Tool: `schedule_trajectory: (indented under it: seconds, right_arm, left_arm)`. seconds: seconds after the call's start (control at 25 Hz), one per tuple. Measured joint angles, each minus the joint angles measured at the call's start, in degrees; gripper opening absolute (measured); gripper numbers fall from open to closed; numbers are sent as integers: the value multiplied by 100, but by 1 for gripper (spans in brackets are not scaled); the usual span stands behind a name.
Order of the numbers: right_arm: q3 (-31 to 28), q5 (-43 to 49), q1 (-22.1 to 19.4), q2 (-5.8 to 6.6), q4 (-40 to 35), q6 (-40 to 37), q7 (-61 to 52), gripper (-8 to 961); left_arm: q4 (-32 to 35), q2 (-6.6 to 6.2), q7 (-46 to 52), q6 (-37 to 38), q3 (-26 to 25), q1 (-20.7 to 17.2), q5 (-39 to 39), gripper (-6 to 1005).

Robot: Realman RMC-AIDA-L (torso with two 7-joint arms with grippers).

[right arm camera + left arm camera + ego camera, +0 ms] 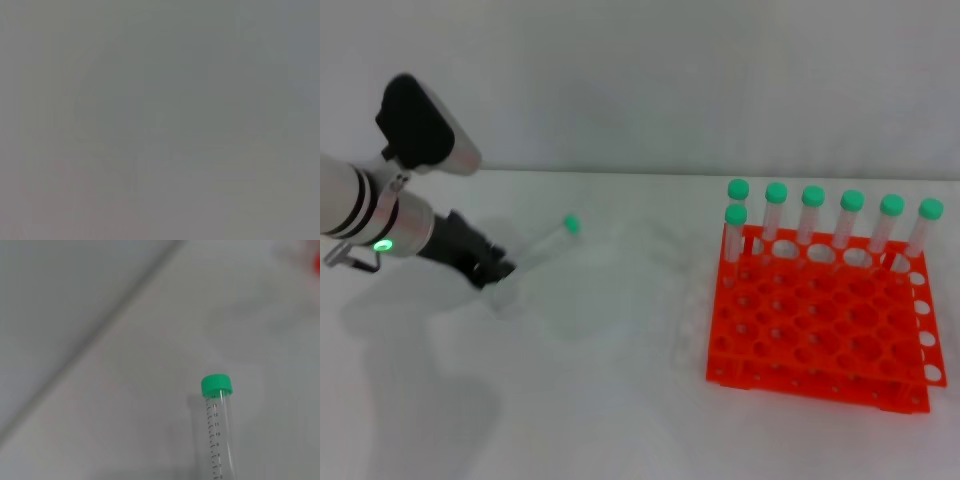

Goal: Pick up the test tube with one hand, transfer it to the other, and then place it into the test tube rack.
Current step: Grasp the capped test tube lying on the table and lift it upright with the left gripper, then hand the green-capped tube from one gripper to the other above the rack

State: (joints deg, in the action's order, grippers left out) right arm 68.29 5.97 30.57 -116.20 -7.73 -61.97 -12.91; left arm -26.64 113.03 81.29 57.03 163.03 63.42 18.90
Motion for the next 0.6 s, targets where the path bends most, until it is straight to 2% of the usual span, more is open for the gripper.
schedule_trajectory:
  seconds: [0.08, 0.32, 0.48, 0.6]
  right_arm:
    - [0, -1, 0, 0, 0, 0, 0, 844]
    - [0, -17, 1, 1, -2, 0, -9, 844]
    - [71, 1, 1, 8, -27, 13, -299, 842]
    - [311, 3, 1, 58, -51, 5, -849, 841]
  left_arm:
    - [-17, -5, -225, -13, 0, -25, -438, 197]
    - [-30, 29, -1324, 31, 0, -315, -2791, 199]
    - [21, 180, -2312, 408, 0, -698, -4638, 201]
    - [50, 320, -2924, 1088, 0, -1079, -5803, 203]
